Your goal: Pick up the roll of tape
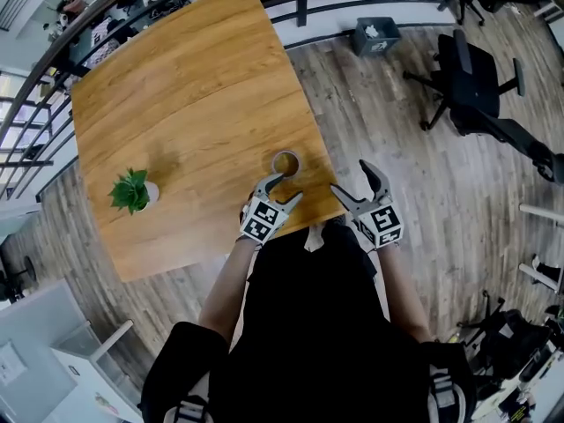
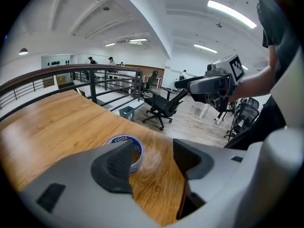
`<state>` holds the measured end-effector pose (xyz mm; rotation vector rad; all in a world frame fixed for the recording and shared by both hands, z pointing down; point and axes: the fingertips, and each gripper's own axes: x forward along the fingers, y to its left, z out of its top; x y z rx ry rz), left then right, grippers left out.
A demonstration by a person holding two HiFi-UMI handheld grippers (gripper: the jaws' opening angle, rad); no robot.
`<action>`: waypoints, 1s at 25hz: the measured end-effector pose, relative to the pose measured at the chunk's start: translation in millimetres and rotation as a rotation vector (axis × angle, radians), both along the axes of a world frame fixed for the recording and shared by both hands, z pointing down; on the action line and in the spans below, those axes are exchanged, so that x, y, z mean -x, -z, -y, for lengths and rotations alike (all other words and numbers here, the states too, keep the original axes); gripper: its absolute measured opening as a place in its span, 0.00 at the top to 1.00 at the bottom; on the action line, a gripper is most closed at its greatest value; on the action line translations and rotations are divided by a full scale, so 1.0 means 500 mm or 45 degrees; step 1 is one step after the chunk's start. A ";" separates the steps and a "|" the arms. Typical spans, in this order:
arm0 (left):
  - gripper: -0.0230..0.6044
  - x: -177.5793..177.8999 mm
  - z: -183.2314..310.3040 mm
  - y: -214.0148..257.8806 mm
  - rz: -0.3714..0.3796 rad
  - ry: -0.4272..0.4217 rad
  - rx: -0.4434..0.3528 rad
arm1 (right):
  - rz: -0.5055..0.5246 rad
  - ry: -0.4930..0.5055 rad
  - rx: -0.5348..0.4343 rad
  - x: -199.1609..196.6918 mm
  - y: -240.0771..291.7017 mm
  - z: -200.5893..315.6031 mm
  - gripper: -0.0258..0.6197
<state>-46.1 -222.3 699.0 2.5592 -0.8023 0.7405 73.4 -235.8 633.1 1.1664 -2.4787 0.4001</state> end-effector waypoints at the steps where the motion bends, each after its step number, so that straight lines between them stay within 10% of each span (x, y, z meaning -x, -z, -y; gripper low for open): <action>1: 0.51 0.002 0.000 -0.005 0.004 -0.008 0.009 | 0.001 -0.014 -0.002 -0.001 -0.001 -0.002 0.35; 25: 0.57 -0.021 0.018 -0.098 0.117 -0.186 0.102 | -0.033 -0.181 0.043 -0.015 -0.004 -0.049 0.36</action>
